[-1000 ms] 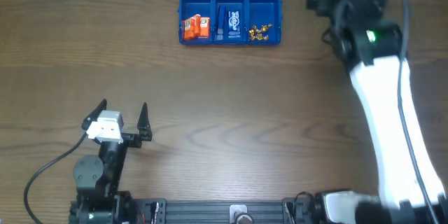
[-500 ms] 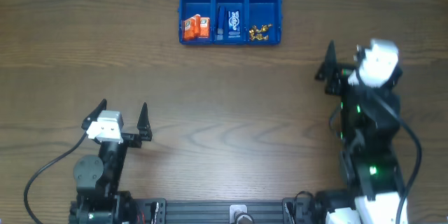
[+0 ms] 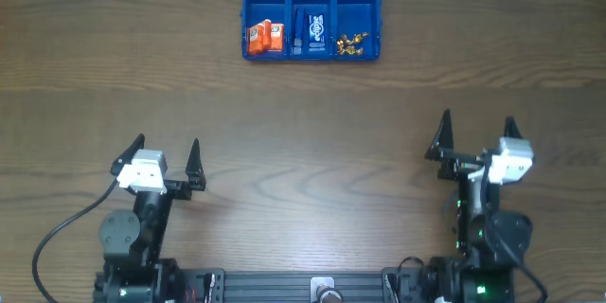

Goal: Sort Candies Into Trays

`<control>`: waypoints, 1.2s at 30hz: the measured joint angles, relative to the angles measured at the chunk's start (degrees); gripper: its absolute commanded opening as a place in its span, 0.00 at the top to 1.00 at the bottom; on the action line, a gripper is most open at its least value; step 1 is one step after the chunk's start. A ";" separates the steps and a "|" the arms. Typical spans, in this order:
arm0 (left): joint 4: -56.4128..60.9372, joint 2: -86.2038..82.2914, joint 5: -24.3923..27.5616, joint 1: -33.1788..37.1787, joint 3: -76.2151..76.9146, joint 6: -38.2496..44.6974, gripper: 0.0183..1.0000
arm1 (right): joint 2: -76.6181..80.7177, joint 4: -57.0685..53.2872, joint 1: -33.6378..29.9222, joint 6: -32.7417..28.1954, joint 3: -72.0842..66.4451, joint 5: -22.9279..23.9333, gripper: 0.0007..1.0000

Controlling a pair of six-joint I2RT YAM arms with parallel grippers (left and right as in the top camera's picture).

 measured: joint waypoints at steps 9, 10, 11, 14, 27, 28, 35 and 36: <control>0.02 0.00 0.00 0.00 0.00 -0.02 0.00 | -8.17 1.36 -0.09 0.02 -8.63 -0.68 0.00; 0.00 0.00 0.00 0.00 0.00 -0.02 0.00 | -8.20 0.68 -0.11 0.02 -9.42 -0.70 0.00; 0.00 0.00 0.00 0.00 0.00 0.00 0.00 | -8.22 -1.25 -0.11 0.02 -10.19 -0.74 0.00; 0.02 0.00 0.00 0.00 0.00 -0.02 0.00 | -8.20 -4.87 -0.11 0.00 -11.32 -0.94 0.00; 0.02 0.00 0.00 0.00 0.00 0.00 0.00 | -8.90 -7.23 -3.13 0.02 -11.32 -1.16 0.00; 0.00 0.00 0.00 0.00 0.00 0.00 0.00 | -8.90 -7.23 -3.61 0.02 -11.32 -1.16 0.00; 0.00 0.00 0.00 0.00 0.00 0.00 0.00 | -8.90 -7.23 -4.07 0.02 -11.32 -1.16 0.00; 0.02 0.00 0.00 0.00 0.00 0.00 0.00 | -8.90 -7.23 -4.07 0.02 -11.32 -1.16 0.00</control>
